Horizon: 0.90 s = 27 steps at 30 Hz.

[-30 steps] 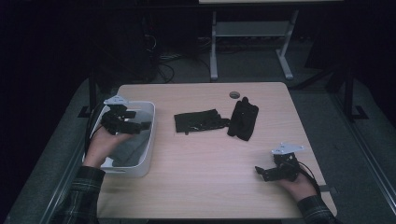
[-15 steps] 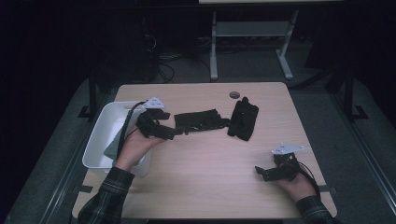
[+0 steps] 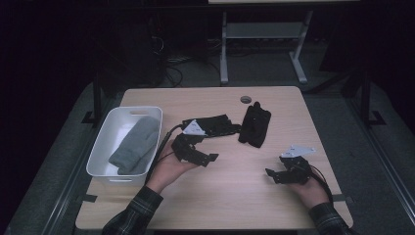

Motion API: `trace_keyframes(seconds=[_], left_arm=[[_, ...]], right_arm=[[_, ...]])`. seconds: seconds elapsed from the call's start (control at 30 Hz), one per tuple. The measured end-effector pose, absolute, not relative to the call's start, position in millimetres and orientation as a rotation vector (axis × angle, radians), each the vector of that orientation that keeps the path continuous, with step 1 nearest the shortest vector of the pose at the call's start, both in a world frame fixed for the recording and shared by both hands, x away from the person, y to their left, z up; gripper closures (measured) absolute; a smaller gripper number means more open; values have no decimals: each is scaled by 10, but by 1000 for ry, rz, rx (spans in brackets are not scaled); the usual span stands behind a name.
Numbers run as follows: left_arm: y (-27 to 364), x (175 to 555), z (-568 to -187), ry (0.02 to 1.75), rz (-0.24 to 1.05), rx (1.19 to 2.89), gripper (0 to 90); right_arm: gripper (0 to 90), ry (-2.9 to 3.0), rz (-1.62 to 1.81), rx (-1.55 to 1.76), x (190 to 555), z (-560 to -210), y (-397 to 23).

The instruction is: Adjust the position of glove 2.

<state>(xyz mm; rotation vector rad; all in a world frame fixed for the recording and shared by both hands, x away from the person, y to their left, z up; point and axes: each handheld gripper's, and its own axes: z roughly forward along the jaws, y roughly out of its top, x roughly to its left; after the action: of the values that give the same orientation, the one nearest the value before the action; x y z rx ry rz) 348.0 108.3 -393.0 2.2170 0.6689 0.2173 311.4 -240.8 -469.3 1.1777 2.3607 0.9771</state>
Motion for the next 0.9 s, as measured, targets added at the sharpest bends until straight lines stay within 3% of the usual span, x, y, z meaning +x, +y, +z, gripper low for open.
trace_keyframes(seconds=[0.13,0.2,0.33,0.9], left_arm=[[1028,3442,-4089,662,205,2230,148],[1020,3426,-4156,648,202,2247,148],[1005,3399,-4296,639,201,2273,147],[941,3311,-4635,626,188,2351,146]], right_arm=[[555,2342,982,1150,3222,-4622,-2351],[737,2337,997,1159,3340,-4579,-2323],[900,2333,1016,1172,3544,-4522,-2283],[900,2364,1023,1195,4220,-4672,-2010]])
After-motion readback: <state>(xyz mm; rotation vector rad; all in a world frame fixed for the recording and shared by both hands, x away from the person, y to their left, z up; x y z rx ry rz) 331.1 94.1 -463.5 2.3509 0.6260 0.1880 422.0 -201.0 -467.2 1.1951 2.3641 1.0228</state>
